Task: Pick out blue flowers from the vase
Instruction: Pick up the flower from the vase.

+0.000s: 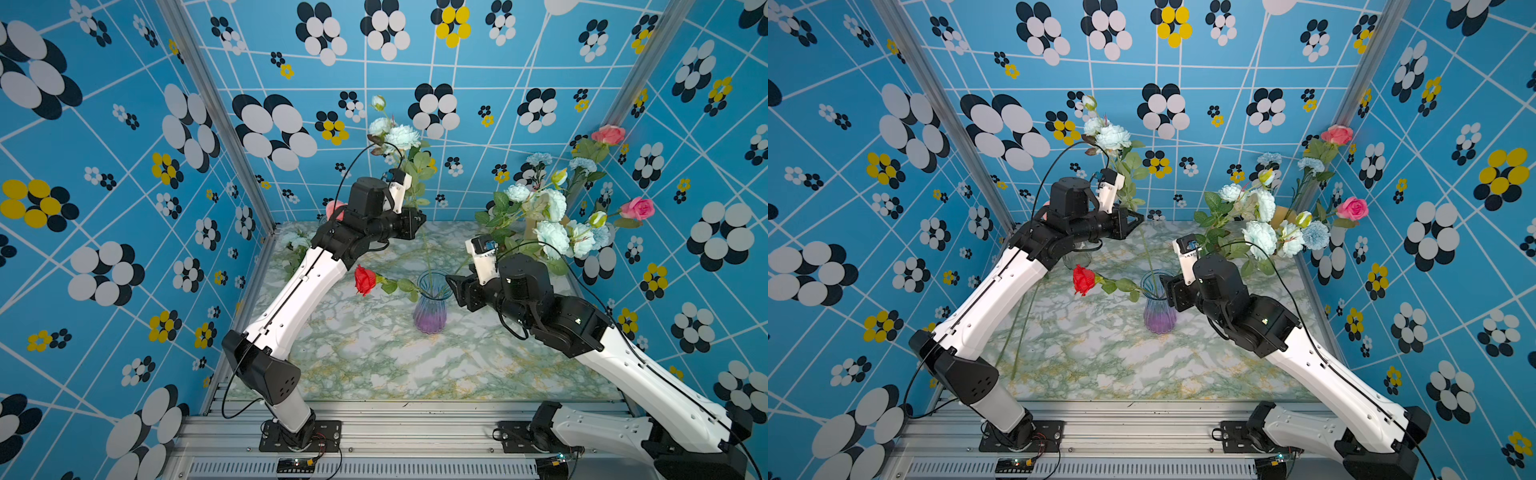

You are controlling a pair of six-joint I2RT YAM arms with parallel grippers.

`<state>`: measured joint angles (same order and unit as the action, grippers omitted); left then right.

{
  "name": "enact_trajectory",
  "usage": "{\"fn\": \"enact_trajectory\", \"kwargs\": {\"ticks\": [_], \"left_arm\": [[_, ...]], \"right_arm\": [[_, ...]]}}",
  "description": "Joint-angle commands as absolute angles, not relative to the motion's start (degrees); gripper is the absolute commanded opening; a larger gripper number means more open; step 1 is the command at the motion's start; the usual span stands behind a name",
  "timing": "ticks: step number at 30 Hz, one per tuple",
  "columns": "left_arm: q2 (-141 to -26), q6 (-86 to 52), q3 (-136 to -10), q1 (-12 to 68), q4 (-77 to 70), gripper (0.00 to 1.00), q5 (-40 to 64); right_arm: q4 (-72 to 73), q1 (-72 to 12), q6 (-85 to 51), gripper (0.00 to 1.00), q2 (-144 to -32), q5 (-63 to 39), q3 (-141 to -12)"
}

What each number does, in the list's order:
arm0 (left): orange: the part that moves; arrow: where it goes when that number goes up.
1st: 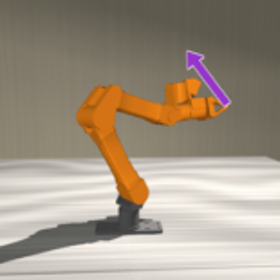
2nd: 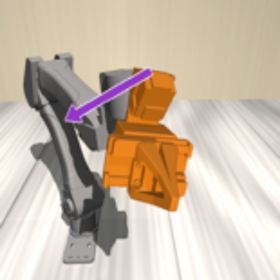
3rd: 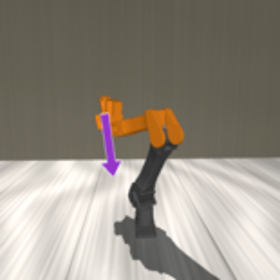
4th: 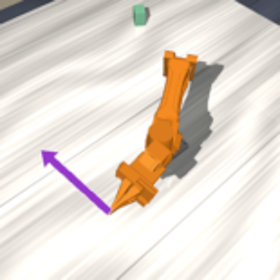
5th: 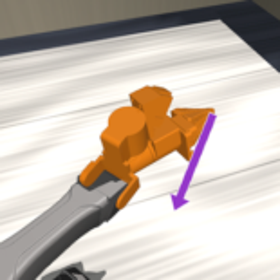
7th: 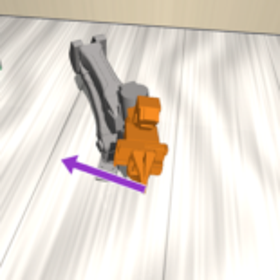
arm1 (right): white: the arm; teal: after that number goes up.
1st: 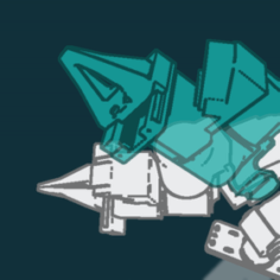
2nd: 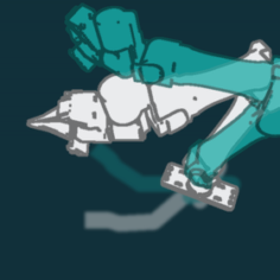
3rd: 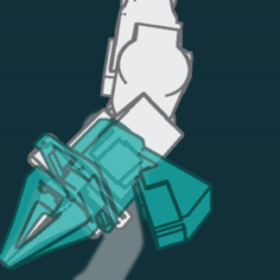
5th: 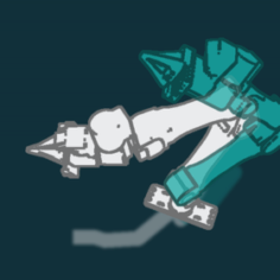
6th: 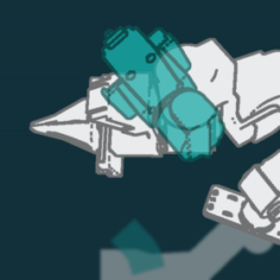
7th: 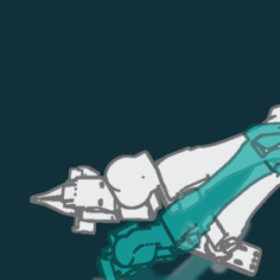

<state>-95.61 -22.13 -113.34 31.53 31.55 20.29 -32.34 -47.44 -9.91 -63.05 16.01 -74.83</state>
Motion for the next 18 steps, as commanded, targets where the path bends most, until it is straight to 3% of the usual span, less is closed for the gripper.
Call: {"fn": "enact_trajectory", "kwargs": {"ticks": [1,10,18], "left_arm": [[-96.98,-18.37,-122.31,32.23,39.46,0.0,23.11],[-98.6,-18.13,-137.46,32.6,46.52,0.0,29.37],[-97.13,-21.56,-141.15,32.69,43.83,0.0,34.92]], "right_arm": [[-31.29,-47.12,-10.81,0.71,-62.31,16.38,-76.2],[-30.11,-47.13,-11.93,0.71,-61.39,14.86,-76.09],[-30.33,-47.2,-12.12,0.72,-58.72,14.67,-76.82]]}}
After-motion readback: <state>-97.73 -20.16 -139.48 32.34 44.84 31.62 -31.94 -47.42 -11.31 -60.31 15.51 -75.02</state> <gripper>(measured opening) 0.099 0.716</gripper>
